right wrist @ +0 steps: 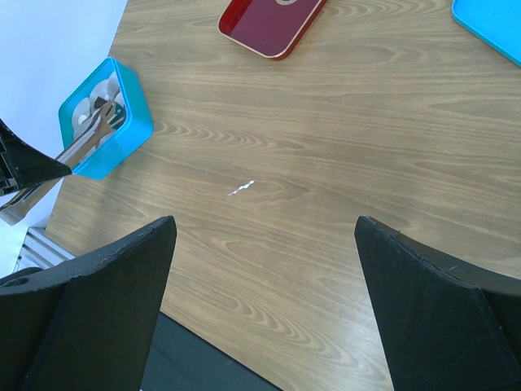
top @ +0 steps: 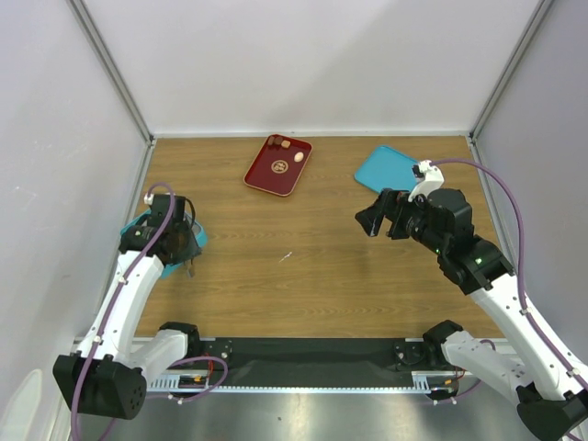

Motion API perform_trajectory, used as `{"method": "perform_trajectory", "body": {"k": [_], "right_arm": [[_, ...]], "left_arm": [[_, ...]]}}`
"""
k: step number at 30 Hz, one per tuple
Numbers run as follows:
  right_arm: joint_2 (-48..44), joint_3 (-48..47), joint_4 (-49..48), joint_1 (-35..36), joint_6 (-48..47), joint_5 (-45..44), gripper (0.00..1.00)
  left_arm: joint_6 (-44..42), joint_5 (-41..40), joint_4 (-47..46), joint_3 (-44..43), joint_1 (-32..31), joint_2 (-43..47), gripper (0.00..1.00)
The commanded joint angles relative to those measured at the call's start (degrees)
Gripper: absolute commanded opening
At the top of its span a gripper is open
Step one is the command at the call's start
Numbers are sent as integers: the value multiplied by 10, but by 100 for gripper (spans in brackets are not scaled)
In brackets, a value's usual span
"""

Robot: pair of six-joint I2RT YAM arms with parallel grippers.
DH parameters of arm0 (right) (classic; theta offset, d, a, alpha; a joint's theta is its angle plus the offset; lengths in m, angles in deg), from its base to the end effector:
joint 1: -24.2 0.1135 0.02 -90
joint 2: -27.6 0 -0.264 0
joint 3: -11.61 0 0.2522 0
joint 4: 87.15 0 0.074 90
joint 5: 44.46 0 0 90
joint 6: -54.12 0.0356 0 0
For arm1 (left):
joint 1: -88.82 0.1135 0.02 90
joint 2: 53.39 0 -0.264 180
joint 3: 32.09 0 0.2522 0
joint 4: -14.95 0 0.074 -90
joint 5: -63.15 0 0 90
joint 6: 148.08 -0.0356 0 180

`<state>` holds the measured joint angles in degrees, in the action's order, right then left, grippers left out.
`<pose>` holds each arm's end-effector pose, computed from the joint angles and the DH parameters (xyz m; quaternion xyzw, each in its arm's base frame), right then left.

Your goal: Pack the chocolate

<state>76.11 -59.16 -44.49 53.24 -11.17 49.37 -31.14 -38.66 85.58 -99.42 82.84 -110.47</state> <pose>0.1572 0.0900 0.3686 -0.0501 0.8194 0.2823 0.4964 0.1783 -0.0113 0.2854 -0.2008 0.9408 0.0233 0.2720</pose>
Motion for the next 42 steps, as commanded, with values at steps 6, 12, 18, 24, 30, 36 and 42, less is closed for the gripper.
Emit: {"method": "perform_trajectory", "body": {"k": [6, 12, 18, 24, 30, 36, 42], "right_arm": [[-11, -6, -5, 0, -10, -10, 99], [-10, -8, -7, -1, -10, -11, 99], [-9, -9, -6, -1, -8, -14, 99], [-7, -17, 1, -1, -5, -23, 99], [6, -18, -1, -1, 5, -29, 99], [17, -31, 11, -1, 0, -67, 99], [25, -41, 25, -1, -5, -96, 99]], "left_arm": [[-9, -3, -17, -8, 5, -4, 39], [-15, -8, -7, -23, 5, -1, 41], [-29, -3, 4, -68, 5, 0, 42], [-80, 57, -24, -175, 4, -16, 45], [-108, 93, -82, -255, -39, -110, 45], [-159, 83, -167, -353, -137, -275, 44], [-218, 95, -224, -465, -185, -449, 45]]}}
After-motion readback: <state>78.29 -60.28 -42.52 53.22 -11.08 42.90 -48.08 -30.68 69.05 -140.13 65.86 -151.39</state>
